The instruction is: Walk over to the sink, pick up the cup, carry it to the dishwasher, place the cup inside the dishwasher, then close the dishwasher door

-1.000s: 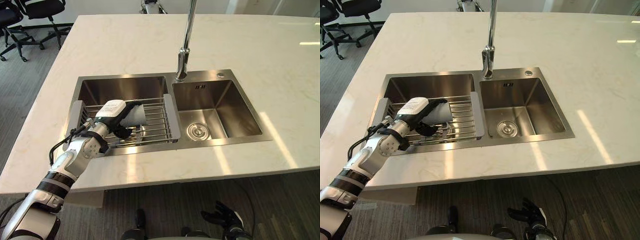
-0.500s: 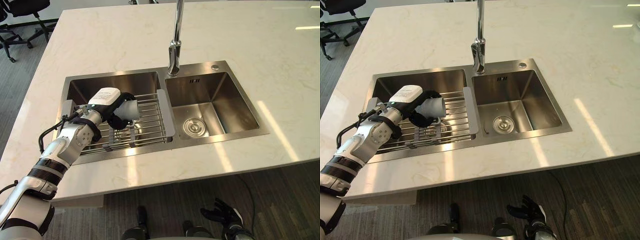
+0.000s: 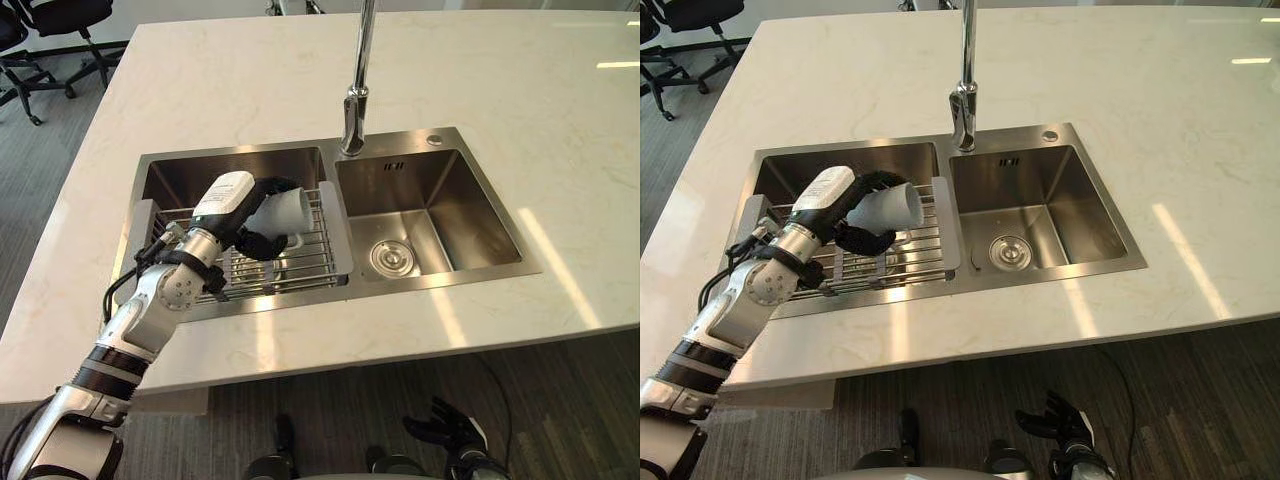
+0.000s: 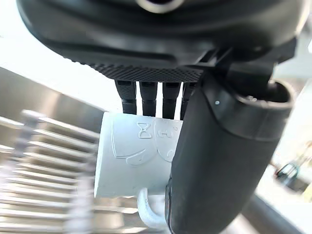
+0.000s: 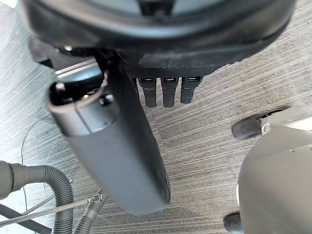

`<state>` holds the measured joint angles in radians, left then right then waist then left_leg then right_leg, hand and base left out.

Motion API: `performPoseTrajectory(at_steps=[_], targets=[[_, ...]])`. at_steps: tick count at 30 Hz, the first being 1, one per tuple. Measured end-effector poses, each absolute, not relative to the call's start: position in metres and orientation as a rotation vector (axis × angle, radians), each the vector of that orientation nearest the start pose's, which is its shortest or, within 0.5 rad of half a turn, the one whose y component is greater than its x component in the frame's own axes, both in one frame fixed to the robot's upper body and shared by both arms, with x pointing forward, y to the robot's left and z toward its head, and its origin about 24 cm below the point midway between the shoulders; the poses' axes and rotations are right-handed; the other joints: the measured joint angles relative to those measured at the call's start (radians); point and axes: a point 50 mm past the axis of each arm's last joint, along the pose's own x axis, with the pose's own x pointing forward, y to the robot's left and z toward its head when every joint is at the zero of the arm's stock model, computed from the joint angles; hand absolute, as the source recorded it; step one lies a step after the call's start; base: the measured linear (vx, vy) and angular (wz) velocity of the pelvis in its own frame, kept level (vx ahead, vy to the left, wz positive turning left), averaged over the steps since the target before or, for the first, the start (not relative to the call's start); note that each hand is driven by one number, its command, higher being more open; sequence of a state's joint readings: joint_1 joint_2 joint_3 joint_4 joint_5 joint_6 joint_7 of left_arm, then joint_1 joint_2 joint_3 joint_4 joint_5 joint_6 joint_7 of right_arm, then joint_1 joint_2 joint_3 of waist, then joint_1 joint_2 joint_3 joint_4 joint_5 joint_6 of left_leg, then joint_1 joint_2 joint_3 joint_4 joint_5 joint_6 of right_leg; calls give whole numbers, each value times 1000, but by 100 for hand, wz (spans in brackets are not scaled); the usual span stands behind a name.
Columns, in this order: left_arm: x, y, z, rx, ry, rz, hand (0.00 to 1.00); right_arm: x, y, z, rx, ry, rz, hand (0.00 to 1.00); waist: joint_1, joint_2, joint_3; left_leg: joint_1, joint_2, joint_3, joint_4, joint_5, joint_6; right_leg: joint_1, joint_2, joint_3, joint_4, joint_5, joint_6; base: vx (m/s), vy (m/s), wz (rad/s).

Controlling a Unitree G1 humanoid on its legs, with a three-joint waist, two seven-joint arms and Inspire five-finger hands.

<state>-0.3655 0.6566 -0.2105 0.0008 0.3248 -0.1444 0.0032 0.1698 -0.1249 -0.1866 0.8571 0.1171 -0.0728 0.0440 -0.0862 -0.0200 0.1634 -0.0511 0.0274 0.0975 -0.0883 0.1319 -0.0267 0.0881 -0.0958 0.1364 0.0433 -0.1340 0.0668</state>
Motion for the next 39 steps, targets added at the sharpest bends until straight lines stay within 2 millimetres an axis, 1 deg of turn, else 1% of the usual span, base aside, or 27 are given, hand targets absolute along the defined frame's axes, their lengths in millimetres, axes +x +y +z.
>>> performPoseTrajectory(at_steps=[1,2,4,5,7,8,10,13,16,18,20,22,23,25,27,28,29,30,31,32,33,34,35,36,37,38,39], targets=[[297,180,163,942,-507,-202,30,101,-229,-141,78,915,-292,90,2,0,0,0,2,-1,0,2,0,-4,2,0,7,0,0,-43,-15,-1],[295,178,166,919,-526,-200,30,101,-229,-141,77,916,-292,90,2,0,0,0,2,-1,0,3,0,-5,3,0,9,0,0,-69,-20,0],[287,172,173,817,-587,-171,30,99,-230,-142,78,919,-294,90,6,1,-1,0,3,-2,-1,6,0,-5,3,0,11,0,0,-66,-12,0],[285,172,174,787,-598,-159,30,99,-230,-142,78,920,-294,90,7,2,-2,0,3,-2,-1,7,0,-5,4,0,12,0,0,-67,-14,1],[274,173,176,635,-627,-114,30,97,-230,-142,78,925,-296,90,11,3,-2,0,6,-4,-5,7,-4,-5,7,0,13,0,0,-68,-20,1],[272,174,176,596,-632,-105,30,96,-230,-142,78,927,-297,90,13,4,-3,0,7,-4,-5,7,-6,-5,8,-1,14,0,0,-61,-24,3],[263,179,175,425,-636,-63,30,93,-230,-143,79,933,-300,90,18,5,-4,0,10,-8,-5,12,-9,-5,12,-3,16,0,1,-48,-26,4],[256,183,170,268,-622,-41,30,92,-230,-143,82,936,-304,90,19,5,-6,1,12,-9,-4,22,-1,-5,14,-4,21,0,1,-25,-15,1],[245,184,158,91,-583,-18,30,89,-230,-144,90,940,-311,90,25,5,-17,7,12,-5,-1,23,0,-4,14,0,30,0,1,-16,-6,-3],[241,183,152,27,-559,-8,30,87,-229,-145,94,945,-313,90,30,5,-28,9,13,-1,-1,22,-1,-4,14,4,29,1,3,-22,-7,-8],[233,184,147,-47,-548,13,30,87,-227,-145,105,945,-315,90,40,4,-30,14,18,11,-1,17,-9,-6,17,18,30,3,6,-29,-12,-21],[222,185,142,-128,-536,47,30,87,-225,-146,111,947,-315,90,49,3,-33,20,27,33,-1,16,-10,-13,23,39,31,5,8,-43,-25,-27],[220,186,140,-145,-531,53,30,87,-224,-146,111,947,-316,90,51,3,-34,22,29,39,0,16,-10,-15,25,44,32,6,8,-38,-26,-26],[213,185,136,-196,-516,75,30,87,-224,-145,110,944,-321,90,65,1,-37,25,34,59,0,16,-10,-25,28,66,33,14,12,-24,-22,-28],[209,184,134,-234,-513,86,30,90,-222,-142,114,920,-324,90,68,-6,-36,19,36,76,10,13,-7,-34,28,76,40,24,21,-26,-11,-22],[206,183,138,-256,-528,85,30,94,-218,-140,123,894,-323,90,71,-14,-35,-12,43,86,62,-9,-1,-47,29,79,44,34,27,-40,1,-25],[205,181,140,-259,-538,81,30,97,-216,-138,127,877,-322,90,74,-16,-35,-36,51,89,99,-25,0,-55,32,78,49,43,32,-68,-4,-33],[203,180,145,-262,-560,71,30,103,-214,-134,132,848,-319,90,79,-15,-35,-82,72,94,178,-65,0,-84,43,64,71,58,43,-94,-2,-36],[202,179,148,-266,-576,65,30,110,-212,-131,136,819,-317,90,86,-15,-34,-112,93,99,241,-105,10,-109,44,18,110,60,45,-112,-11,-35],[202,178,148,-270,-578,63,30,112,-212,-129,135,809,-319,90,88,-14,-33,-117,98,101,261,-116,13,-115,45,-9,127,60,45,-140,6,-24],[202,175,148,-283,-580,60,30,116,-212,-127,133,794,-322,90,97,-4,-31,-116,108,107,269,-121,23,-121,45,-46,159,57,54,-168,5,-5],[201,176,148,-296,-586,72,30,120,-211,-127,134,789,-322,90,99,7,-24,-110,116,107,268,-116,37,-166,41,-94,352,-15,45,-165,16,8],[200,176,147,-295,-583,76,30,119,-210,-127,135,790,-320,90,99,7,-24,-105,116,106,267,-111,44,-177,38,-109,458,-50,55,-167,3,32],[197,179,144,-290,-571,92,30,118,-210,-128,138,795,-321,90,103,5,-26,-96,110,106,263,-103,55,-172,27,-127,629,-96,86,-90,1,35],[195,180,143,-288,-565,101,30,118,-210,-127,137,794,-322,90,105,4,-28,-96,107,107,261,-100,59,-164,24,-132,682,-106,95,-115,-34,38],[192,184,140,-285,-554,126,30,119,-211,-127,136,791,-322,90,120,1,-33,-103,98,107,256,-86,60,-142,22,-135,732,-111,101,-105,-76,22],[189,187,138,-279,-545,142,30,118,-211,-127,135,793,-321,90,138,-14,-48,-125,85,109,253,-74,59,-129,17,-132,696,-77,97,-187,-115,9]])
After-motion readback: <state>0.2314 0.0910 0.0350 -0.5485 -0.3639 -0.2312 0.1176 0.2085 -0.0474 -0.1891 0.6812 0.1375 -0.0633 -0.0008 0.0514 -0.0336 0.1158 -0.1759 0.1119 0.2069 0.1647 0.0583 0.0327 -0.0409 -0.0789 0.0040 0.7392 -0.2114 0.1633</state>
